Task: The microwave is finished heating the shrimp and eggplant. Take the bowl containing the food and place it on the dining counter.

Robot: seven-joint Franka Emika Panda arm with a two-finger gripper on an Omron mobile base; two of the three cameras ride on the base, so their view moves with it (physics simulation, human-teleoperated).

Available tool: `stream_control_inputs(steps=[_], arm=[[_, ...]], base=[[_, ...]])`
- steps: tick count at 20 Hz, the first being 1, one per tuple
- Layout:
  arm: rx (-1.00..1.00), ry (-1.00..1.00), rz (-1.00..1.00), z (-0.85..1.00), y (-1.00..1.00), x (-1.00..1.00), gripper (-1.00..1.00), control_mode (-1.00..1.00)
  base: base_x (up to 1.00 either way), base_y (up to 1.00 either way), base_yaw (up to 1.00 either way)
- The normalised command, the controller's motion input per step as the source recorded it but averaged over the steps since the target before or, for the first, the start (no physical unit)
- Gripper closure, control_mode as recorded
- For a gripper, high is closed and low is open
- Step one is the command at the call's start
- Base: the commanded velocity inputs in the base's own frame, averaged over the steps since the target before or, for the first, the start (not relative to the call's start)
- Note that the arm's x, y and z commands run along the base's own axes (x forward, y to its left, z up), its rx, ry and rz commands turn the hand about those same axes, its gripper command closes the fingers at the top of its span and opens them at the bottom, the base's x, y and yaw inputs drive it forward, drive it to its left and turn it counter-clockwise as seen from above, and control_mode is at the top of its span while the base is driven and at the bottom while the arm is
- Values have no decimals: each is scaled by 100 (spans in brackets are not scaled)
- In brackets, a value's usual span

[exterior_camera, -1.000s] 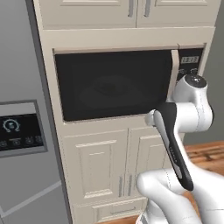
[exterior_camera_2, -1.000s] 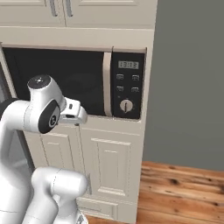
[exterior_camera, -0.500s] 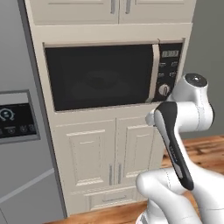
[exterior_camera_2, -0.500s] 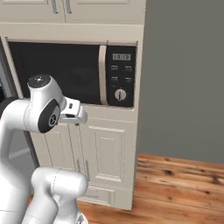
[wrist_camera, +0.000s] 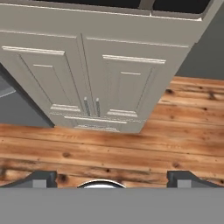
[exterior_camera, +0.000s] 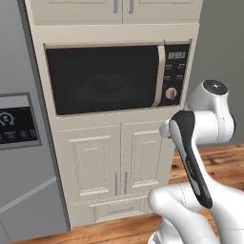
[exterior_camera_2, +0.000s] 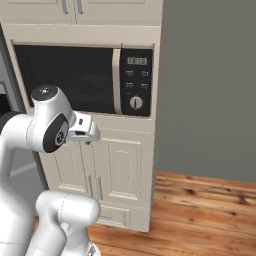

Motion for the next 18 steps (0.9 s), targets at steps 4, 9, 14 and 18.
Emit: stream_control_inputs(steps=[4, 9, 14, 18], arm=[[0, 0, 0, 0, -1, 0, -100, -100], [0, 0, 0, 0, -1, 0, -100, -100], [0, -9, -1, 5, -11, 12, -100, -100], [0, -26, -1, 17, -10, 18, -100, -100]], base=[[0, 0, 0], [0, 0, 0], [0, 0, 0], [0, 0, 0]])
